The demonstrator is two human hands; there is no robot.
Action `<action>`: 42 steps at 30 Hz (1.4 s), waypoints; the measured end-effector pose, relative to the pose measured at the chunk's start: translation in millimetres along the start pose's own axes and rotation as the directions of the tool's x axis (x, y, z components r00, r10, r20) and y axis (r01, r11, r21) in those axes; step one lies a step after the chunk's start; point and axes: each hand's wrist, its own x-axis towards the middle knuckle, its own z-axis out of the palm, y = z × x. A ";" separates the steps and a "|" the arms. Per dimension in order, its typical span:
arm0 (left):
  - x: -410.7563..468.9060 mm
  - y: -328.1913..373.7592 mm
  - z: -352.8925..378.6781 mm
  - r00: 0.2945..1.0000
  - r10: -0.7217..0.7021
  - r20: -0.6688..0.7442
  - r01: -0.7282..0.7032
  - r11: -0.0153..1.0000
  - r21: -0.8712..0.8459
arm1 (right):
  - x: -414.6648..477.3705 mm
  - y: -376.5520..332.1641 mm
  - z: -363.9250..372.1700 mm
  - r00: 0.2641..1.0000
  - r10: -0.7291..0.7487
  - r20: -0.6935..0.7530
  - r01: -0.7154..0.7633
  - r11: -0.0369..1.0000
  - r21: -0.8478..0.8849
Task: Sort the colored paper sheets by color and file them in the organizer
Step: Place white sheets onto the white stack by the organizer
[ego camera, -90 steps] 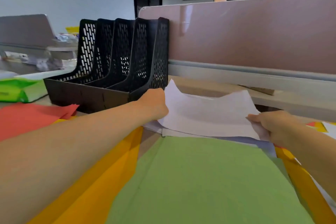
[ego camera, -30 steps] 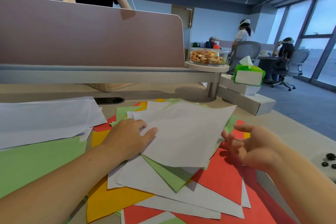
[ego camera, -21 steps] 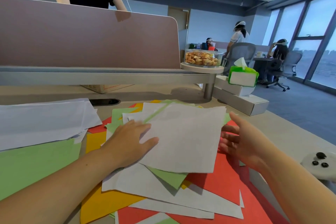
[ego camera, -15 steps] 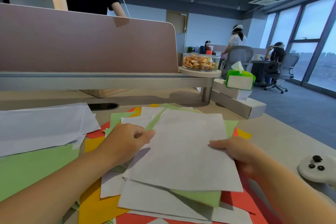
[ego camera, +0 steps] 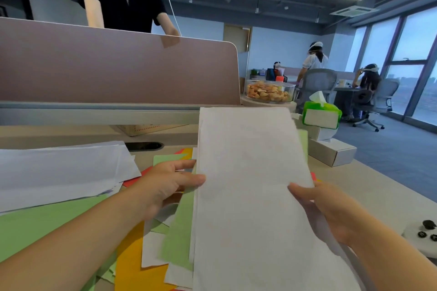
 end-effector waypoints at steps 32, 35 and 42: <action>0.5 -8.8 6.4 0.996 -0.013 -0.088 0.024 0.992 0.121 | 3.3 3.9 1.4 1.000 0.001 0.002 -0.001 1.000 -0.026; 0.9 1.6 7.3 0.996 -0.014 -0.085 0.023 0.994 0.106 | -2.5 2.1 4.1 0.998 -0.025 -0.050 0.021 0.996 -0.088; -34.1 57.1 -25.0 0.987 0.098 -0.128 -0.078 0.985 0.153 | -28.5 -34.9 36.3 0.996 -0.084 -0.022 0.082 0.993 -0.087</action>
